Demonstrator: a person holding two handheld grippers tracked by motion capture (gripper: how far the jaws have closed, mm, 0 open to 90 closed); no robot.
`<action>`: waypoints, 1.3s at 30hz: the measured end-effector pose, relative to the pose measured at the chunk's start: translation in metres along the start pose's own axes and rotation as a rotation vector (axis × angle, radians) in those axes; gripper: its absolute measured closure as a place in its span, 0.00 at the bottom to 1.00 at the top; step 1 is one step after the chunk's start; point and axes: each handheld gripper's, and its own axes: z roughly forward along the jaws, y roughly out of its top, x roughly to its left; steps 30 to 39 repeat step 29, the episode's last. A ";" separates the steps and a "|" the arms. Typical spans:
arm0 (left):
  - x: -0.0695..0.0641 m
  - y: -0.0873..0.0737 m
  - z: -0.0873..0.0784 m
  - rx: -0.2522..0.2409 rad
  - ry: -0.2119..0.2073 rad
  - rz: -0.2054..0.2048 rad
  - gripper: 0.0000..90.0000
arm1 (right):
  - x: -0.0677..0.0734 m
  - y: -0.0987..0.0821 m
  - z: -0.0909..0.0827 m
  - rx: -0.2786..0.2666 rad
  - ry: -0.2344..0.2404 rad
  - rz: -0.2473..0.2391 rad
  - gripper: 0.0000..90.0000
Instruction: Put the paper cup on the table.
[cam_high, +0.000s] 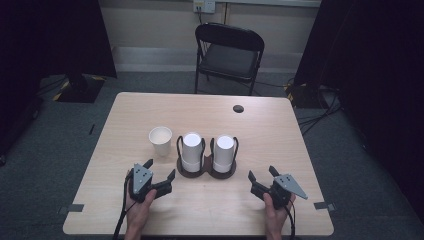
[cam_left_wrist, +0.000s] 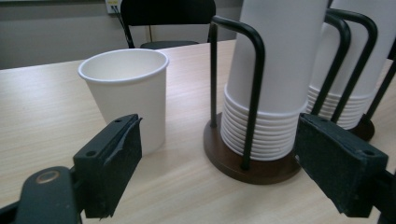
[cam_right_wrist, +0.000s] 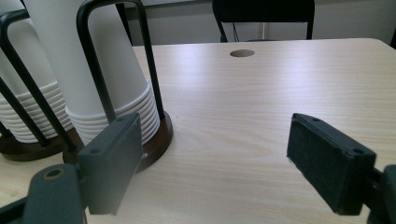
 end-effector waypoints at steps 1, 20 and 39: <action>-0.001 -0.001 -0.001 -0.002 -0.005 -0.002 0.17 | 0.000 0.000 0.000 0.001 0.000 0.001 0.19; -0.024 -0.027 -0.005 -0.008 0.026 -0.029 0.17 | 0.001 0.000 0.000 -0.001 -0.001 -0.007 0.20; -0.026 -0.028 -0.005 -0.011 0.052 -0.004 0.17 | 0.004 0.000 0.001 0.022 -0.016 -0.032 0.20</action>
